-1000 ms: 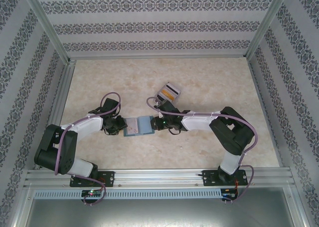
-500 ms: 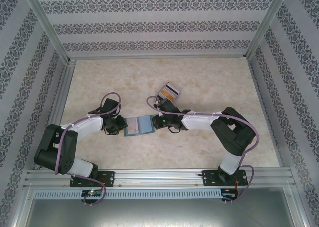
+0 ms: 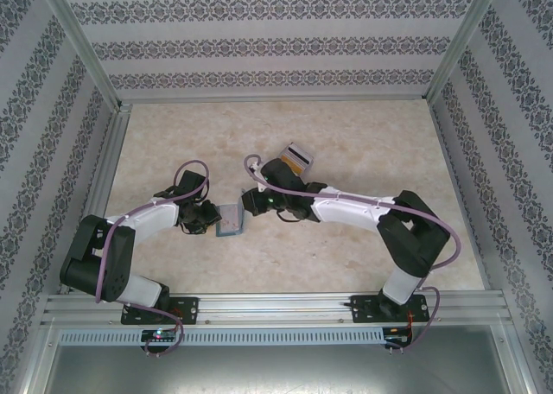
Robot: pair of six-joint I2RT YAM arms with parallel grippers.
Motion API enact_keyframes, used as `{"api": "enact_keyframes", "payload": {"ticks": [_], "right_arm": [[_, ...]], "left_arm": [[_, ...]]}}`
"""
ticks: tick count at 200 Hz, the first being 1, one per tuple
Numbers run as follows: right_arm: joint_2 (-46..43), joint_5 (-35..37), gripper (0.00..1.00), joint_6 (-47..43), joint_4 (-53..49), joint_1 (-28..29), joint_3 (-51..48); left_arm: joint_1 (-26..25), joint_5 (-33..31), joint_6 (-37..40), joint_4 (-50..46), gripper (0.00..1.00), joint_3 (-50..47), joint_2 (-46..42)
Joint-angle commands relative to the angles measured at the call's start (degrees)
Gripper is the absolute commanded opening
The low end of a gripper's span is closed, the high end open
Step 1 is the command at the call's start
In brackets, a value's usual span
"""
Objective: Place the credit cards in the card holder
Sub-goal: Close the card holder at the center of the table.
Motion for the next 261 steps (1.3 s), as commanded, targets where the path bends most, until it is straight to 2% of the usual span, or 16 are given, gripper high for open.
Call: {"api": "enact_keyframes", "payload": {"ticks": [1,88,169,236,261], "right_arm": [[3.7,-5.4,0.15,1.0,1.9,1.3,2.7],[12.1,-9.9,0.15,4.5,4.5,2.2,5.2],[18.3,-12.4,0.18,6.0,4.1,3.3,11.0],[21.6,-15.1,0.23,6.1,2.1,3.4,17.2],[22.9,-15.5,0.31,5.7,1.2,3.4,18.9]], "left_arm": [[-1.8,2.4,-0.9,5.1,0.26,-1.2,2.1],[-1.6,-1.7,-0.1,0.5,0.26,-0.7,-1.5],[1.1,-10.7,1.0,-8.5,0.27,-1.0,-11.4],[2.8,-11.3,0.8,-8.9,0.28,-2.5,-16.2],[2.8,-9.7,0.9,-8.4,0.28,-2.4,-16.4]]}}
